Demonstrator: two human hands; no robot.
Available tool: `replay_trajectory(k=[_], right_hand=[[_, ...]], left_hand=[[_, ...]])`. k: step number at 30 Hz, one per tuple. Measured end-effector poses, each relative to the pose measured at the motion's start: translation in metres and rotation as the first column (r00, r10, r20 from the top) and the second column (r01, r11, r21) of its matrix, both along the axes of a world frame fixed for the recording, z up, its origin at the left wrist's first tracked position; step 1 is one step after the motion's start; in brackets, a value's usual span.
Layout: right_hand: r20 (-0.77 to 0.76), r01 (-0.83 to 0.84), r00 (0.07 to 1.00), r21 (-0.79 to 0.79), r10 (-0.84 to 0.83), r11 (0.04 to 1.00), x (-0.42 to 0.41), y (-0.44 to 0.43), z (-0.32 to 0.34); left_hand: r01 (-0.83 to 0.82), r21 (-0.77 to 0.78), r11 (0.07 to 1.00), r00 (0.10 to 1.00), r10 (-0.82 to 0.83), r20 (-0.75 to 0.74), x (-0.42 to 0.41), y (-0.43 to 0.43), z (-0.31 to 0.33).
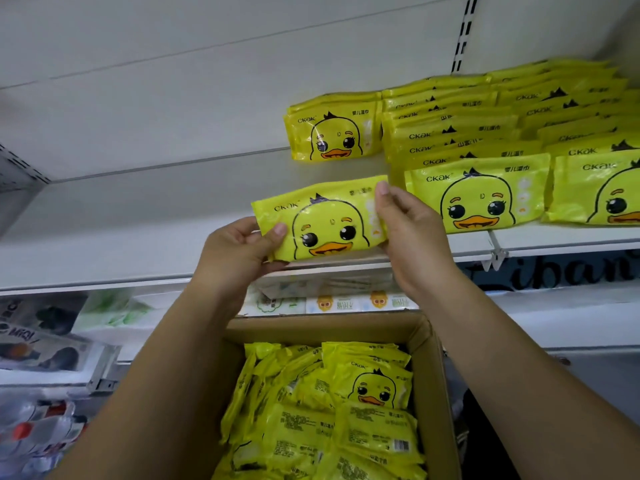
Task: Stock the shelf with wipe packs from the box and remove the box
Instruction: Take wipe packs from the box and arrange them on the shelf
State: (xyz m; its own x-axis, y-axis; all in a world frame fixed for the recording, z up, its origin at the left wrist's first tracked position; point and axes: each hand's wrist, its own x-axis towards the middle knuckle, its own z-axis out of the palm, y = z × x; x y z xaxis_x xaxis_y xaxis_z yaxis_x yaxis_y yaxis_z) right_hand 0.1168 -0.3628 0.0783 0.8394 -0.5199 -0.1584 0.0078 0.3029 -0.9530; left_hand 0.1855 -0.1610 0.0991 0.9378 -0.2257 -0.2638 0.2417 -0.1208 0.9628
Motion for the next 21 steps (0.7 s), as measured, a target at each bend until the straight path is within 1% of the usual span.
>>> replay_trajectory(k=[2, 4, 6, 8, 9, 11, 14, 16, 17, 18, 21], right_hand=[[0.012, -0.017, 1.0, -0.181, 0.02, 0.983, 0.001, 0.0, -0.002], [-0.021, -0.054, 0.999, -0.381, 0.05, 0.923, 0.002, 0.0, -0.004], [-0.128, -0.14, 0.988, -0.564, 0.081, 0.814, 0.004, -0.001, -0.009], [-0.243, -0.235, 0.967, -0.715, 0.081, 0.659, 0.005, -0.002, -0.013], [-0.273, -0.265, 0.959, -0.765, 0.077, 0.587, 0.007, -0.003, -0.015], [-0.3, -0.297, 0.951, -0.823, 0.073, 0.484, 0.011, -0.002, -0.018], [-0.334, -0.335, 0.94, -0.853, 0.074, 0.4, 0.019, 0.002, -0.024], [-0.353, -0.36, 0.932, -0.886, 0.08, 0.291, 0.023, 0.006, -0.032], [-0.358, -0.365, 0.931, -0.9, 0.074, 0.237, 0.025, 0.008, -0.036], [-0.355, -0.36, 0.933, -0.91, 0.062, 0.206, 0.026, 0.009, -0.04], [-0.311, -0.31, 0.95, -0.937, 0.022, 0.161, 0.028, 0.01, -0.046]], left_hand=[[-0.04, -0.025, 0.999, 0.999, 0.04, -0.003, 0.019, -0.001, -0.001], [-0.074, -0.038, 0.997, 0.997, 0.074, 0.018, 0.04, -0.005, -0.004], [-0.093, -0.002, 0.996, 0.993, 0.093, 0.069, 0.061, -0.014, -0.006], [-0.096, 0.035, 0.995, 0.99, 0.092, 0.107, 0.08, -0.027, -0.008], [-0.09, 0.042, 0.995, 0.989, 0.085, 0.118, 0.089, -0.034, -0.009], [-0.072, 0.044, 0.996, 0.989, 0.066, 0.135, 0.104, -0.046, -0.011], [-0.095, -0.001, 0.995, 0.985, 0.094, 0.143, 0.122, -0.065, -0.014], [-0.121, -0.007, 0.993, 0.979, 0.121, 0.164, 0.132, -0.078, -0.018], [-0.125, 0.016, 0.992, 0.975, 0.12, 0.189, 0.136, -0.085, -0.021], [-0.131, 0.052, 0.99, 0.969, 0.117, 0.218, 0.14, -0.09, -0.024], [-0.185, 0.18, 0.966, 0.935, 0.117, 0.334, 0.151, -0.101, -0.034]])
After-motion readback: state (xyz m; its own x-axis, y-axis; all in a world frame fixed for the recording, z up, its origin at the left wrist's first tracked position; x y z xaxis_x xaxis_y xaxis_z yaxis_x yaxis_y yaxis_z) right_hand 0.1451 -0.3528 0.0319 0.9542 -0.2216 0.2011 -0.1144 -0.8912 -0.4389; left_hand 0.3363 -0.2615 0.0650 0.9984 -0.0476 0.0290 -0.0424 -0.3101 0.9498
